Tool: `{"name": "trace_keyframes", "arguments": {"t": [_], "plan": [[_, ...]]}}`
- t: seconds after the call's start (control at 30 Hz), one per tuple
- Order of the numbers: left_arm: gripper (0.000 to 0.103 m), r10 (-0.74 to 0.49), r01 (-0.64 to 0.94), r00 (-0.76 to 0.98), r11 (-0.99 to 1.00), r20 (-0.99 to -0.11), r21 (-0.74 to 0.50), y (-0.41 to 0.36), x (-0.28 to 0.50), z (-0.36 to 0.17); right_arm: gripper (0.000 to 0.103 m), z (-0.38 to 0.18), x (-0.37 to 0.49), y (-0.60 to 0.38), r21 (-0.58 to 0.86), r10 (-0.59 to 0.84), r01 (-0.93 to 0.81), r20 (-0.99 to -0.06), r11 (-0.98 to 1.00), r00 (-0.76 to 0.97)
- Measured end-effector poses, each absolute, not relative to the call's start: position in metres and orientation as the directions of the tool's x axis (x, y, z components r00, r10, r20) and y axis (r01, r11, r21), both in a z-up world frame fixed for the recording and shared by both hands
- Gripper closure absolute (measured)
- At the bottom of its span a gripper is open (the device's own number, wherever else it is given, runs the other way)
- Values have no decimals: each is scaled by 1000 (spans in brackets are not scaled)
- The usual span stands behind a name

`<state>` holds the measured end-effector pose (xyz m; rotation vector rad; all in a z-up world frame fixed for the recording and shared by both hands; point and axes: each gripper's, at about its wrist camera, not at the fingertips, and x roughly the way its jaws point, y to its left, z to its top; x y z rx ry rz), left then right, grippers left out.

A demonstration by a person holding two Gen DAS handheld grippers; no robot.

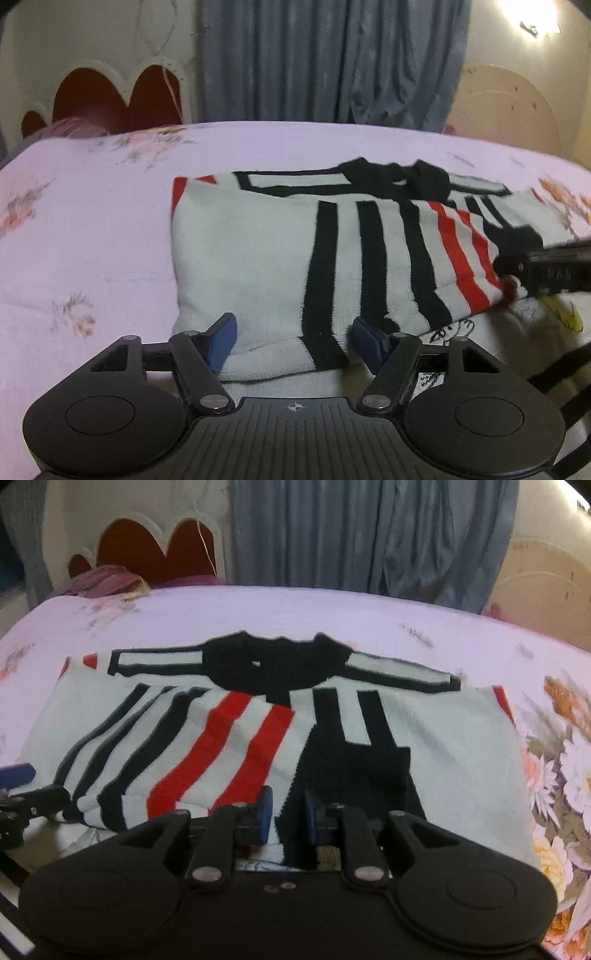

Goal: Fold small clothes
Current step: 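Press the folded sweater flat with the right gripper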

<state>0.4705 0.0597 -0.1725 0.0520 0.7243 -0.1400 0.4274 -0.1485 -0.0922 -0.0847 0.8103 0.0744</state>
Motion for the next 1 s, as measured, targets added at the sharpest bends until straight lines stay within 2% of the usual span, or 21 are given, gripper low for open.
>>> {"name": "trace_keyframes", "arguments": {"t": [0.13,0.23,0.27,0.33,0.4,0.5,0.57,0.67,0.73,0.8,0.87,0.93,0.97,1.0], "plan": [[35,-143,146,739,988,-658,-50,70,473,-158,87,-81,432,-158,1,55,-77,-720,997,692],[35,-124,162,772,987,-623,3,73,490,-144,89,-78,442,-165,-15,42,-75,-713,997,700],[35,-122,160,778,987,-616,7,75,502,-139,93,-77,449,-164,-8,55,-86,-709,996,703],[35,-129,165,785,986,-606,3,80,533,-133,94,-74,465,-157,-18,79,-127,-691,992,719],[35,-130,169,760,986,-637,1,83,566,-139,95,-75,484,-148,12,124,-161,-693,987,710],[34,-137,159,700,987,-701,-34,93,601,-166,95,-97,511,-134,-7,101,-165,-767,986,634],[34,-135,160,710,987,-691,-27,91,593,-157,96,-96,509,-129,-39,81,-169,-756,985,650],[34,-203,204,751,976,-629,-72,81,549,-138,84,-76,484,-133,-7,104,-155,-710,988,696],[34,-221,222,761,972,-609,-76,66,519,-136,82,-73,463,-132,5,125,-169,-692,986,711],[34,-240,237,745,967,-623,-89,52,498,-145,66,-80,451,-129,20,145,-183,-695,983,704],[34,-175,217,732,976,-658,-18,42,485,-162,72,-91,445,-130,10,124,-169,-722,986,680],[34,-166,197,745,980,-646,-24,55,473,-167,76,-92,439,-144,-11,56,-93,-723,996,689],[34,-141,173,754,985,-641,-13,60,469,-163,83,-90,436,-154,-31,6,-42,-719,999,695],[34,-117,163,758,987,-642,12,62,466,-162,87,-89,432,-164,-47,-34,0,-717,999,697]]}}
